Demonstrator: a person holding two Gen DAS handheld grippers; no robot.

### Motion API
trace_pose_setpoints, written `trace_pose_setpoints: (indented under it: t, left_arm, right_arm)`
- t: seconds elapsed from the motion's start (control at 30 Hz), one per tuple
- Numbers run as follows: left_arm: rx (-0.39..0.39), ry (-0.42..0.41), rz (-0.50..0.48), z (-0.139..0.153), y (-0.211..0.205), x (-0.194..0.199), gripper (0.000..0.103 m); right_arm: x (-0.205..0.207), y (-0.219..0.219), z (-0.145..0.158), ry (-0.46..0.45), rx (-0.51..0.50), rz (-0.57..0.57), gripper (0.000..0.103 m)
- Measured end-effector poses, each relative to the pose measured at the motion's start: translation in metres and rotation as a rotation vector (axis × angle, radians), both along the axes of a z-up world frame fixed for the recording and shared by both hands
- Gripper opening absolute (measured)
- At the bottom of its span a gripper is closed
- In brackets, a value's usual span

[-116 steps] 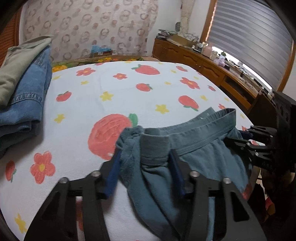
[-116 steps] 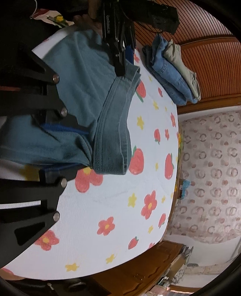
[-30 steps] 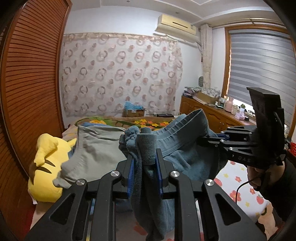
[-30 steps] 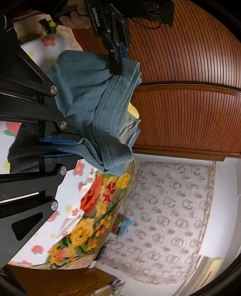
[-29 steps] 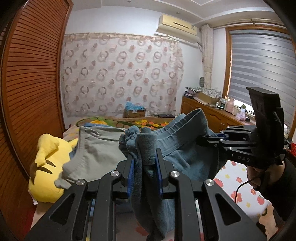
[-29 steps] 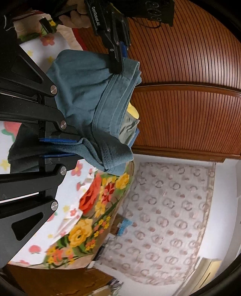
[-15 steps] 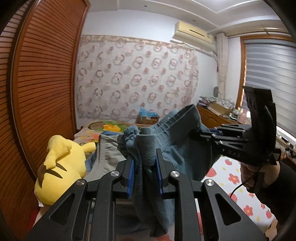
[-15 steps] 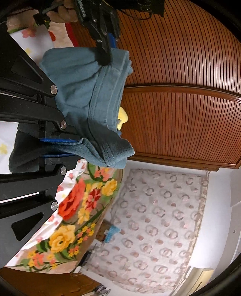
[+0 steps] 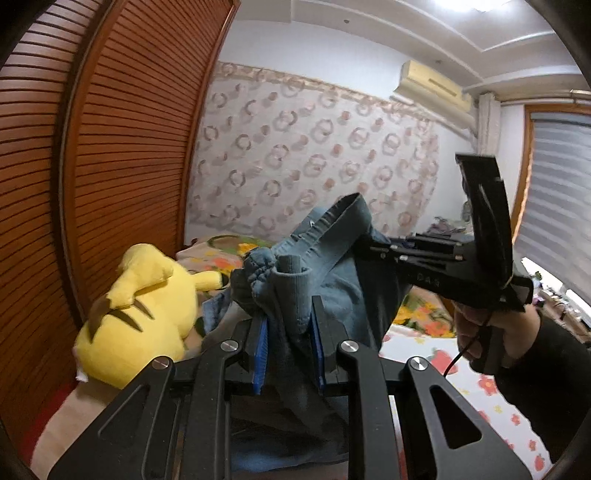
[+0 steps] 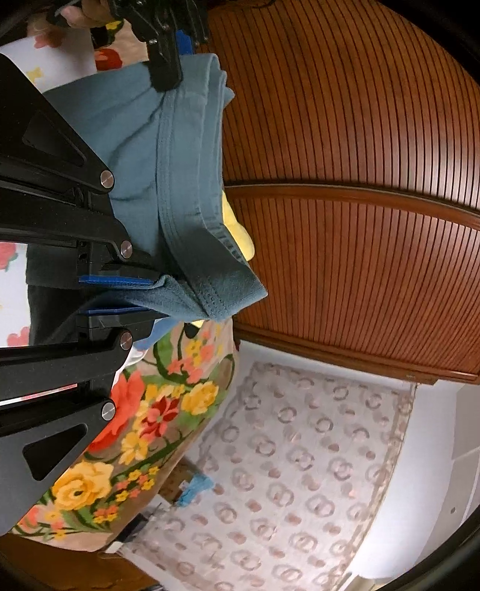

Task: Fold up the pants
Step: 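Lift the folded shorts with both grippers and carry them toward the jeans stack, then lower the shorts onto the stacked jeans and open both grippers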

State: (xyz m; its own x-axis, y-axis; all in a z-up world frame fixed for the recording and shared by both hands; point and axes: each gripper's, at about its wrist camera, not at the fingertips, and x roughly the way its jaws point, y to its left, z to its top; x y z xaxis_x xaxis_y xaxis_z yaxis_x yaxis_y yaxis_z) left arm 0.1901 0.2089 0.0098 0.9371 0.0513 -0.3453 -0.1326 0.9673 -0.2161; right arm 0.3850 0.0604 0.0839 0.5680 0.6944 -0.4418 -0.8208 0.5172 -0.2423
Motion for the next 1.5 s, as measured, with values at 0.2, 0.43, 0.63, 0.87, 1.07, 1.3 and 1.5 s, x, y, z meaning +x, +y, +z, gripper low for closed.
trace_pose_setpoints:
  t: [0.2,0.43,0.63,0.87,1.07,1.3,1.5]
  left_arm:
    - [0.023,0.045,0.058,-0.012,-0.004,-0.002,0.021]
    - [0.001,0.036,0.094,-0.015,0.008,-0.008,0.021]
    - [-0.005,0.082,0.107,-0.027,0.011,-0.002,0.021]
    - [-0.001,0.108,0.112,-0.033,0.011,0.000,0.021]
    - [-0.001,0.132,0.116,-0.037,0.013,0.002,0.022]
    - [0.000,0.146,0.129,-0.043,0.013,0.001,0.022]
    - [-0.001,0.182,0.129,-0.052,0.014,0.000,0.022]
  right_arm:
    - [0.013,0.008,-0.003,0.005,-0.026,0.054,0.009]
    - [0.021,0.017,-0.005,0.014,-0.048,0.088,0.009]
    - [0.034,0.016,-0.012,0.063,-0.078,0.073,0.009]
    - [0.037,0.012,-0.003,0.092,-0.057,0.052,0.034]
    - [0.032,-0.015,0.002,0.139,-0.014,0.067,0.034]
    - [0.051,-0.033,-0.017,0.188,-0.042,-0.001,0.034]
    - [0.070,-0.022,-0.026,0.206,-0.045,-0.096,0.034]
